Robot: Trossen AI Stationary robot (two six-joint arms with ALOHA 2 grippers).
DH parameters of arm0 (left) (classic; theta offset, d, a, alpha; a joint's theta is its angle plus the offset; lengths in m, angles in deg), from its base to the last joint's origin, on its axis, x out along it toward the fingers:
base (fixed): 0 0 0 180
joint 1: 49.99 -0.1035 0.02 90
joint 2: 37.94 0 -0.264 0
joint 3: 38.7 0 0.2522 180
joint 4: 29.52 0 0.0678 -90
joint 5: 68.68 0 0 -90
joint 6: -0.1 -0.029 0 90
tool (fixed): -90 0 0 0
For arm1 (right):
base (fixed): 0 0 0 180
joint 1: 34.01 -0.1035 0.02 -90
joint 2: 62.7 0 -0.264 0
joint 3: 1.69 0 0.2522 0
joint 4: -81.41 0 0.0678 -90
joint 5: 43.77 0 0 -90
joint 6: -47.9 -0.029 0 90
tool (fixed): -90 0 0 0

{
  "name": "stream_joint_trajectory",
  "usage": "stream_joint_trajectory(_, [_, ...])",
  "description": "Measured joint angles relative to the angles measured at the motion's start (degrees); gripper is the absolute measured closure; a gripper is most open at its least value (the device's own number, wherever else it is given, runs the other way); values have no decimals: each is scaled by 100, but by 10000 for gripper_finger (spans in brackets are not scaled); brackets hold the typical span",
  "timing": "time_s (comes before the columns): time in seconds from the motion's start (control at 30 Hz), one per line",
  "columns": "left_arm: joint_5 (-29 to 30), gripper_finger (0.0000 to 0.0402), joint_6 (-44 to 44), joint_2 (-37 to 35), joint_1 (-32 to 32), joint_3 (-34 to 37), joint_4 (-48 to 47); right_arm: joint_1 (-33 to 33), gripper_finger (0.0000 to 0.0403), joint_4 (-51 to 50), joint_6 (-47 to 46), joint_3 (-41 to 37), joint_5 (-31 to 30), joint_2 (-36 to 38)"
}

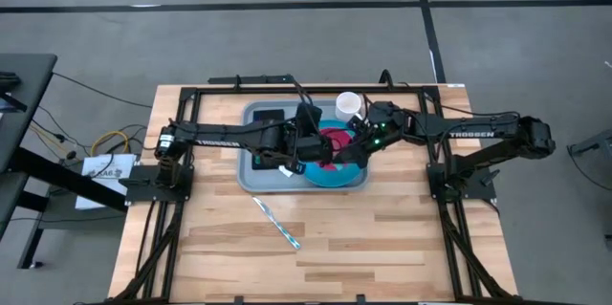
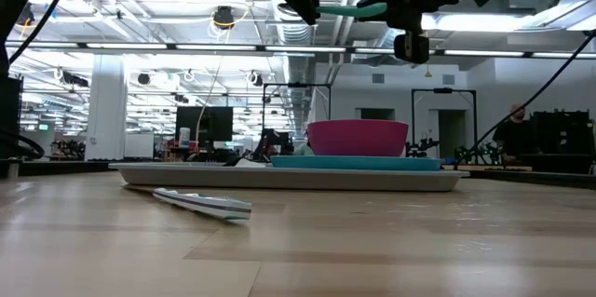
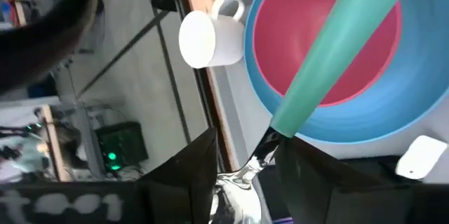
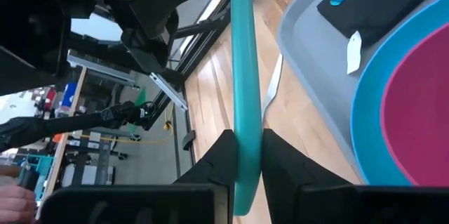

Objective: Set up tray
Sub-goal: Put the blue spoon to the right of the blue fork on the black napkin on the gray serving tray

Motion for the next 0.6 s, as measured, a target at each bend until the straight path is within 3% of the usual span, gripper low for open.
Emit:
stream_joint_trajectory(0.3, [-97,267,844,-180,-160,4,-213,228,366,52,23,20,43,7])
stream_joint_trajectory(0.6, [-116,267,1019,-221,-169,4,-191,323,366,215,-9,4,322,0])
